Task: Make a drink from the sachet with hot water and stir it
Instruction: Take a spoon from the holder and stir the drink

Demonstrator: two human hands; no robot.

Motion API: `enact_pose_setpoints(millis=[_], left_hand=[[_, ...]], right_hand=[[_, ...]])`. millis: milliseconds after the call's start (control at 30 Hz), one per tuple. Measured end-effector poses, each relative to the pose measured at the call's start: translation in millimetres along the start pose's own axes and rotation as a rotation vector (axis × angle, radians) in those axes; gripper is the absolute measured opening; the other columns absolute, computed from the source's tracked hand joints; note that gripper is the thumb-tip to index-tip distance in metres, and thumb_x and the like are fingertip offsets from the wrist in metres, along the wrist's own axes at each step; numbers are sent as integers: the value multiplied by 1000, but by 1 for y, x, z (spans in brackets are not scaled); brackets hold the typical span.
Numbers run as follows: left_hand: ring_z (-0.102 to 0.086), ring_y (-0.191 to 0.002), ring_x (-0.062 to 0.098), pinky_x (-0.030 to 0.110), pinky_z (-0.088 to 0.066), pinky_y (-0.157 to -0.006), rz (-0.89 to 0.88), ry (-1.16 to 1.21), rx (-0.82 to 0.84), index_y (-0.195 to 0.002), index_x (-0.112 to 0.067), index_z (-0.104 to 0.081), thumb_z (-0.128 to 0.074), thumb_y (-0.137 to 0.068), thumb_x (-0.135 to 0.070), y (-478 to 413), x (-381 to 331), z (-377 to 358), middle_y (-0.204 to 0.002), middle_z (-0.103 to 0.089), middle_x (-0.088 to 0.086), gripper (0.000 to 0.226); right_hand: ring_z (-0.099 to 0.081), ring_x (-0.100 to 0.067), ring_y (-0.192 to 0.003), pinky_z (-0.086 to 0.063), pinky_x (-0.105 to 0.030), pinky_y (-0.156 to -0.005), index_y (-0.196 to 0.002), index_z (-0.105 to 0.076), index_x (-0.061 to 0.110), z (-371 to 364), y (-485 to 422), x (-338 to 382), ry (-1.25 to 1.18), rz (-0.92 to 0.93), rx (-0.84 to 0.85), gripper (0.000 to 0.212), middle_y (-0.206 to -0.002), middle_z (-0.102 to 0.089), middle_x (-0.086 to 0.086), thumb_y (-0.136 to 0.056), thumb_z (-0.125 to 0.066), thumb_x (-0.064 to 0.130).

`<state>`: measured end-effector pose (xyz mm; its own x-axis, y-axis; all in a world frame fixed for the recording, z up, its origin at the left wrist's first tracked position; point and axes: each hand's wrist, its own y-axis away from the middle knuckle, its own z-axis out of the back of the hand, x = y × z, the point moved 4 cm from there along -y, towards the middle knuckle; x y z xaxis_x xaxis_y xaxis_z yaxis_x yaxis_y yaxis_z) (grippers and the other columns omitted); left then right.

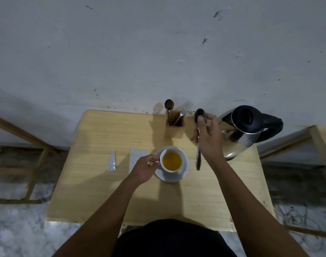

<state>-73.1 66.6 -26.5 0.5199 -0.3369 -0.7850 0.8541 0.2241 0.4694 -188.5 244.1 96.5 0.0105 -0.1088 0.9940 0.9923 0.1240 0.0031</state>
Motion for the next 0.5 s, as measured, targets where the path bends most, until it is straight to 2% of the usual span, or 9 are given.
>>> enact_pose_setpoints(millis=[67,167,233,300,400,433,467,500], left_hand=[[-61,-108,34,29,-44,-77,-6,-13,2,-121,-7,-62,-55,-94,-18,0,1,0,-120,-65,12,30],[-61,-107,35,29,-44,-81,-43,-75,4,-124,-6,-61,-52,-96,-20,0,1,0,-122,-63,15,32],[-62,-104,35,29,-43,-81,-73,-110,-2,-122,-6,-61,-51,-96,-20,1,1,-1,-122,-62,14,31],[-62,-103,36,29,-43,-80,-85,-121,-7,-122,-6,-61,-50,-97,-20,1,3,-1,-121,-62,15,31],[-60,-104,31,24,-40,-79,-121,-152,-15,-123,-5,-61,-49,-97,-18,2,3,-1,-120,-63,14,31],[-60,-104,30,23,-38,-78,-142,-163,-13,-122,-5,-61,-49,-97,-18,3,2,-1,-119,-63,14,31],[-60,-103,30,22,-38,-77,-158,-170,-13,-122,-5,-61,-49,-97,-17,3,1,-1,-119,-64,14,30],[-60,-102,30,22,-37,-77,-164,-170,-15,-121,-6,-62,-49,-97,-17,3,1,-1,-118,-64,14,29]], right_hand=[[-46,-12,-53,-42,-28,-48,-106,-55,17,0,12,-24,76,-118,69,14,-66,-50,0,-103,-46,27],[-41,-12,-59,-40,-31,-55,-84,-56,28,2,33,-52,192,-252,183,20,-66,-45,2,-100,-46,23],[-41,-8,-56,-36,-28,-58,-76,-57,35,5,45,-64,306,-236,261,33,-62,-47,8,-99,-44,15],[-44,-2,-52,-36,-22,-56,-74,-59,36,7,55,-65,405,-182,295,38,-58,-52,11,-100,-44,12],[-50,8,-52,-36,-8,-52,-95,-63,44,10,68,-65,398,-182,314,28,-55,-54,27,-103,-45,24],[-49,10,-53,-36,-7,-52,-105,-64,41,10,71,-68,387,-222,327,21,-56,-53,29,-103,-46,31],[-47,9,-55,-34,-9,-53,-115,-64,35,12,72,-74,405,-275,330,23,-61,-53,26,-101,-46,38],[-44,6,-58,-32,-11,-55,-123,-63,25,13,72,-81,438,-325,333,34,-69,-52,21,-98,-47,41]])
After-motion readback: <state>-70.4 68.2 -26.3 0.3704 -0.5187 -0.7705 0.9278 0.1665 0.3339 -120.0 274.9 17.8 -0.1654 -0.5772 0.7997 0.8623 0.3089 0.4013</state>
